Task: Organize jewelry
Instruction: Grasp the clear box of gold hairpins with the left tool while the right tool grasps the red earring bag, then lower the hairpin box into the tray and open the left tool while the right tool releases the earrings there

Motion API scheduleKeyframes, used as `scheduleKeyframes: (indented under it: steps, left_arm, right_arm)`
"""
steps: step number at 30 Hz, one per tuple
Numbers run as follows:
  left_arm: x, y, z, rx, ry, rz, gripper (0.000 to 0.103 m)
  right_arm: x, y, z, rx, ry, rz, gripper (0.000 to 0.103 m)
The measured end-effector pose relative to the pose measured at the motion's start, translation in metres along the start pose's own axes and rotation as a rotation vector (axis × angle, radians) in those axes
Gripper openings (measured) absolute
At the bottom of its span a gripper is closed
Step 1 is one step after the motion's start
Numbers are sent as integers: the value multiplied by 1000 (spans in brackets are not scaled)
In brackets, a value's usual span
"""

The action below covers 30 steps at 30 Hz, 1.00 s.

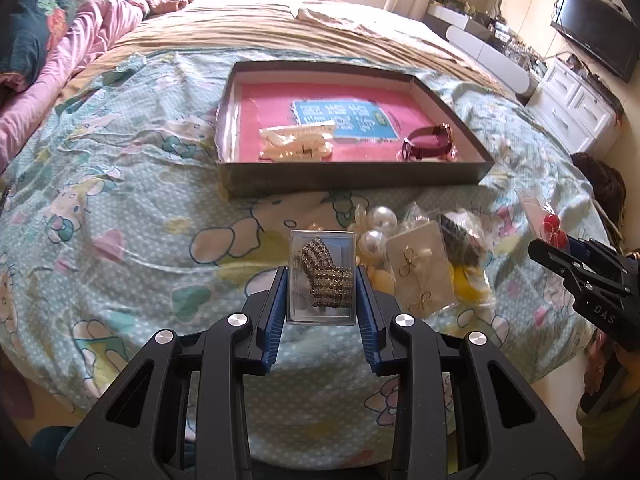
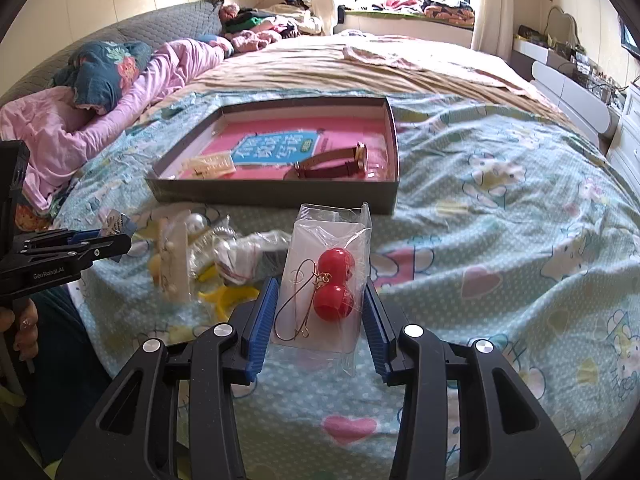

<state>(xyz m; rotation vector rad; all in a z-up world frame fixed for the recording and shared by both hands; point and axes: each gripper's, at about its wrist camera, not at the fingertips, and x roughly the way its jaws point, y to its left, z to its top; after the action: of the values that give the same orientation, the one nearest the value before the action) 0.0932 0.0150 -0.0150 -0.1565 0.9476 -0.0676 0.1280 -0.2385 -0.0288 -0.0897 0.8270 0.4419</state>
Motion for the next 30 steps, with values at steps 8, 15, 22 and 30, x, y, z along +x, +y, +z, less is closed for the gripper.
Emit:
scheduleKeyframes:
  steps: [8,15,22,30]
  left_arm:
    - [-9,4,4,-9,-37,1,24]
    - [-9,3,11,0,-42,6,24]
    - [-11,0,18,25,-63,26,24]
    - [-8,3,40,9,-79,21,24]
  right_arm:
    - [-5,4,8,4,-37,14,40]
    - [-6,5,17,6,-64,26,40]
    - [-1,7,27,-3,-77,35,40]
    - [2,10,45,-18,-107,43,40]
